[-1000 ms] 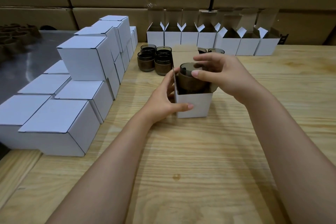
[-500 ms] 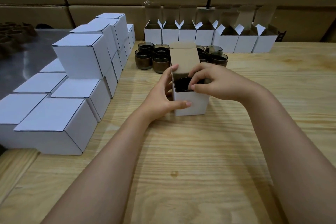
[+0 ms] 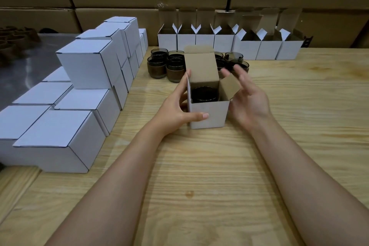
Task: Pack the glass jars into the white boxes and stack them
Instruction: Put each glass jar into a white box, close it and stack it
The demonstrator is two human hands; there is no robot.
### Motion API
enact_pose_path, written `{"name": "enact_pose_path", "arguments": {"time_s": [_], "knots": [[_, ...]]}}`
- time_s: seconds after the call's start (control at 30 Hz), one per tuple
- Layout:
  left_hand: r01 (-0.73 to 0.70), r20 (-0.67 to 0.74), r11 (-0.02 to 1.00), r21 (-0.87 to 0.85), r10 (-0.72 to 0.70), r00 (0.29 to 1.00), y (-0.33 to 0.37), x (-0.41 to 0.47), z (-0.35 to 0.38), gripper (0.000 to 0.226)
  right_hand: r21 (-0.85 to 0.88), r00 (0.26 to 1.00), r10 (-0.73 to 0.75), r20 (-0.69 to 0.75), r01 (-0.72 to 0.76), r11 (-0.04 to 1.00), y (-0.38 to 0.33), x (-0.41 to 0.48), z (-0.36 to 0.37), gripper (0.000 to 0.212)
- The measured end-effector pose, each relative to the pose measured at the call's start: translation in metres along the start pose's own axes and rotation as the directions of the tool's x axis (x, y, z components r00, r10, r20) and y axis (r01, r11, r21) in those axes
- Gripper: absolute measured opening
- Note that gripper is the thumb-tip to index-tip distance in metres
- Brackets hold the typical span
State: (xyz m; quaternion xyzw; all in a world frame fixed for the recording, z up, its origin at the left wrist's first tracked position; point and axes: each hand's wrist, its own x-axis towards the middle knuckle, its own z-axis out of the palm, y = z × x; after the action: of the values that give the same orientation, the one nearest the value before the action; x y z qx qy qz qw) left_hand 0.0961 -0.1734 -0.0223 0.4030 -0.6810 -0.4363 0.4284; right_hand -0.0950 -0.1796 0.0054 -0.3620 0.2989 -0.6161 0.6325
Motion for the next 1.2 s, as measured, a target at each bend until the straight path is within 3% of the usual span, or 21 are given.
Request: {"name": "enact_pose_path", "arguments": {"time_s": [0.13,0.4,0.6,0.7,0.87,1.0,1.1,1.2], "knots": [[-0.01,0.002,1.0,0.01,0.01,1.0,0.0,0.001,0.0,0.115,-0.202,0.98,0.056,0.193,-0.017,0.979,0.015,-0.001,0.008,0.041],[-0.065,-0.006,0.996,0.065,0.066,0.998,0.001,0.0,0.002,0.115,-0.254,0.989,0.049,0.137,-0.012,0.967,0.017,0.005,0.009,0.043],[-0.141,-0.077,0.984,0.107,0.15,0.986,0.005,-0.003,0.007,0.064,-0.19,0.991,0.004,0.136,0.022,0.982,0.021,0.008,0.006,0.042],[-0.145,-0.095,0.983,0.114,0.156,0.983,0.004,-0.002,0.009,0.049,-0.182,0.984,-0.028,0.178,0.061,0.981,0.022,0.008,0.005,0.046],[-0.125,-0.102,0.98,0.157,0.142,0.985,0.003,-0.001,0.008,0.048,-0.206,0.972,-0.088,0.22,0.134,0.969,0.022,0.007,0.007,0.054],[-0.126,-0.101,0.978,0.165,0.144,0.984,0.004,-0.001,0.008,0.05,-0.192,0.945,-0.209,0.252,0.26,0.946,0.021,0.006,0.007,0.048],[-0.121,-0.11,0.982,0.147,0.138,0.984,0.005,-0.001,0.008,0.051,-0.251,0.936,-0.219,0.275,0.29,0.924,0.021,0.003,0.004,0.04],[-0.124,-0.13,0.985,0.12,0.14,0.982,0.006,-0.002,0.008,0.053,-0.335,0.947,-0.197,0.253,0.277,0.901,0.022,0.0,0.007,0.069]]}}
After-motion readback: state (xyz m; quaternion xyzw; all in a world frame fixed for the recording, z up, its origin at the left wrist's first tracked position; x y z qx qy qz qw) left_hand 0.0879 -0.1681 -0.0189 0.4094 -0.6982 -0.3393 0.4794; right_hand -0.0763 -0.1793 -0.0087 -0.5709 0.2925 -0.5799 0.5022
